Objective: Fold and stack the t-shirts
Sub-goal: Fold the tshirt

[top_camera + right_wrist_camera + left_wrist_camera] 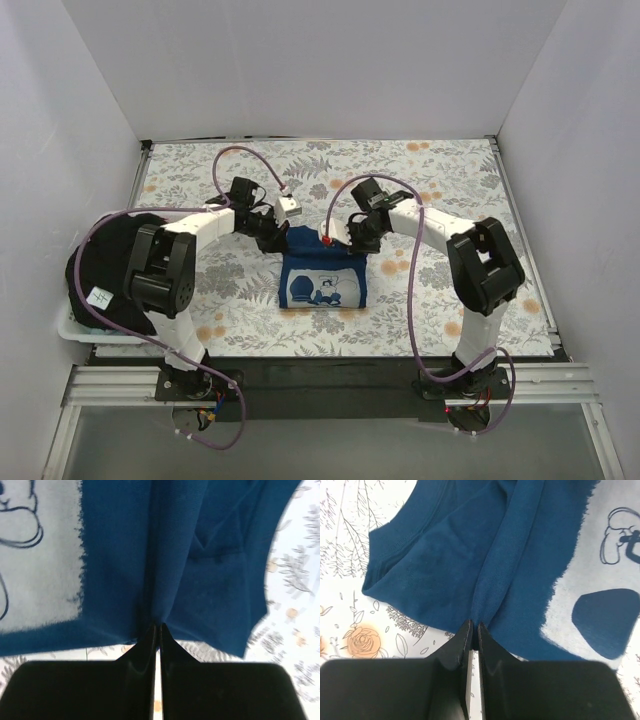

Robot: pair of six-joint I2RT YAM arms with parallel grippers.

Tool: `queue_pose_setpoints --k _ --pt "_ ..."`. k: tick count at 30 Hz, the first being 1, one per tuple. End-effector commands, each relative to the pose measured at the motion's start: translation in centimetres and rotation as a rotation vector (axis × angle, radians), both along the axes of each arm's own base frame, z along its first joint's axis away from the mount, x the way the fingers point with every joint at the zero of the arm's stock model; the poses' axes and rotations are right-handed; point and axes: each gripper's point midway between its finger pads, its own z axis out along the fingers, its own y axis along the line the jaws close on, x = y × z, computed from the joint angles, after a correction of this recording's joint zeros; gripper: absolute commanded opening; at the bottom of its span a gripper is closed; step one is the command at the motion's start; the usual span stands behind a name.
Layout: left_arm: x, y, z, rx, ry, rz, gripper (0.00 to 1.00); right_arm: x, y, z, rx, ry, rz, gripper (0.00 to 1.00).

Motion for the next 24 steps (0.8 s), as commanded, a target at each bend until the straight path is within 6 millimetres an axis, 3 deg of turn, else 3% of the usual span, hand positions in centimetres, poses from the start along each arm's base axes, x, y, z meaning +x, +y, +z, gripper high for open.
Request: queue_pose_setpoints --k 1,3,6,7,9,10,12,13,14,17,20,22,24 --pt "1.0 -0.1 0.5 -0.019 -0.053 0.008 0.00 0.9 1.2 -0.2 0.048 0.011 -0.035 0.01" --pt "-0.6 -0.1 -0.3 -0.022 -0.016 0.002 0.00 -0.3 1.0 -1.2 0.042 0.061 -0.059 0.01" --pt "-2.8 -0.5 0.4 -0.042 -0.016 -0.026 0.00 -2.8 0.5 -1.8 0.045 0.118 -0.074 0.01" --pt "-4.7 -0.6 -0.3 -0.043 0.019 -0.042 0.00 -3.4 0.7 -0.9 0.063 0.118 -0.082 0.01" --pt "-6.1 -0.8 0.9 -0.060 0.002 -0.052 0.00 -5.5 0.4 -1.0 0.062 0.154 -0.085 0.01" --pt "-7.6 -0.9 0.7 -0.064 0.020 -0.071 0.00 -6.3 0.7 0.4 0.094 0.154 -0.084 0.01" --pt "-9.5 -1.0 2.1 -0.074 0.007 -0.104 0.00 -8.5 0.6 1.0 0.096 0.186 -0.075 0.01" --pt "-10.3 -1.1 2.4 -0.082 0.006 -0.120 0.00 -9.1 1.0 2.4 0.134 0.196 -0.083 0.03" --pt "-10.9 -1.1 2.9 -0.088 0.007 -0.129 0.03 -9.7 1.0 3.0 0.140 0.223 -0.096 0.20" --pt "-11.6 -1.2 5.2 -0.124 -0.063 -0.163 0.22 -9.6 1.9 6.2 0.226 0.298 -0.176 0.38" --pt "-11.4 -1.7 7.1 -0.171 -0.157 -0.215 0.37 -8.1 3.0 9.1 0.344 0.435 -0.305 0.39" --pt "-11.3 -2.3 7.3 -0.187 -0.178 -0.229 0.43 -6.9 3.2 8.8 0.372 0.548 -0.382 0.38" --pt "-10.5 -3.0 7.4 -0.194 -0.217 -0.240 0.44 -4.9 3.6 9.5 0.403 0.604 -0.456 0.28"
